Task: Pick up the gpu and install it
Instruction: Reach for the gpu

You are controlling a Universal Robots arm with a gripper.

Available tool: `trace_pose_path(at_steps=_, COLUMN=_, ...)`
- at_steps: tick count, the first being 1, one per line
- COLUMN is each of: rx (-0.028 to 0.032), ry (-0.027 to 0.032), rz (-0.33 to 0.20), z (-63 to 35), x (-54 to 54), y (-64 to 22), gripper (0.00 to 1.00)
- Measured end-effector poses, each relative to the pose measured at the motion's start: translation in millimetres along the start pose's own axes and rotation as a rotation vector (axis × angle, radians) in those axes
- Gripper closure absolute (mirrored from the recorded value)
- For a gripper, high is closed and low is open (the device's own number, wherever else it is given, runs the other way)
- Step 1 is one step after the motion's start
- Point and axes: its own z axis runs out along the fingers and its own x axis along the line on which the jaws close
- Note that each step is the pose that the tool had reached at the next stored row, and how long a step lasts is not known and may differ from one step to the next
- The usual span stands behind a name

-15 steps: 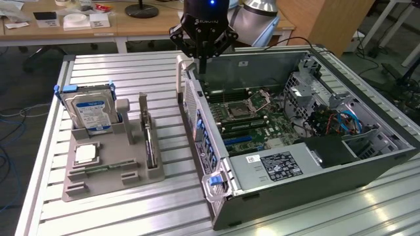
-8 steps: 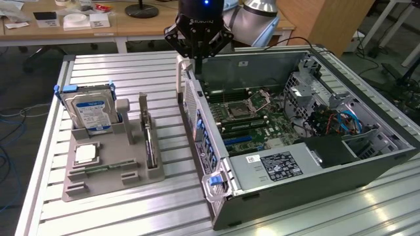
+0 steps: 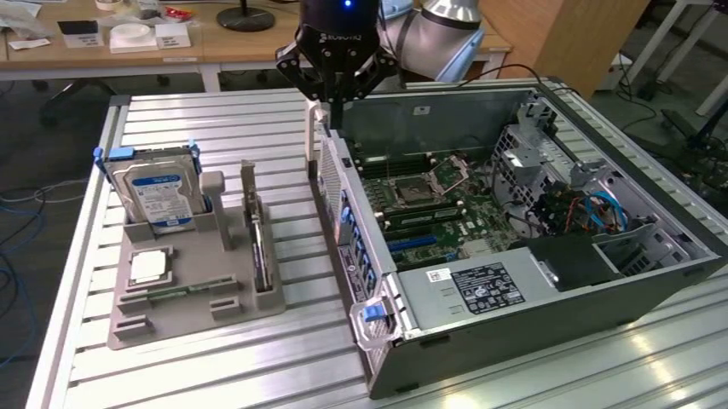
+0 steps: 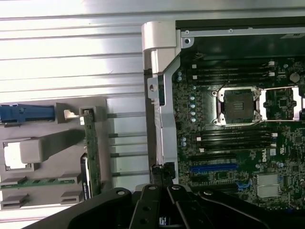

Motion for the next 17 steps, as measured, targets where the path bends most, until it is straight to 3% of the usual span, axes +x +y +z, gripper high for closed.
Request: trace_pose_path(at_steps=17, rx=-0.0002, ry=0.0002, rz=-0.004, z=-0.5, x=20.8, y=-1.7, gripper=0.89)
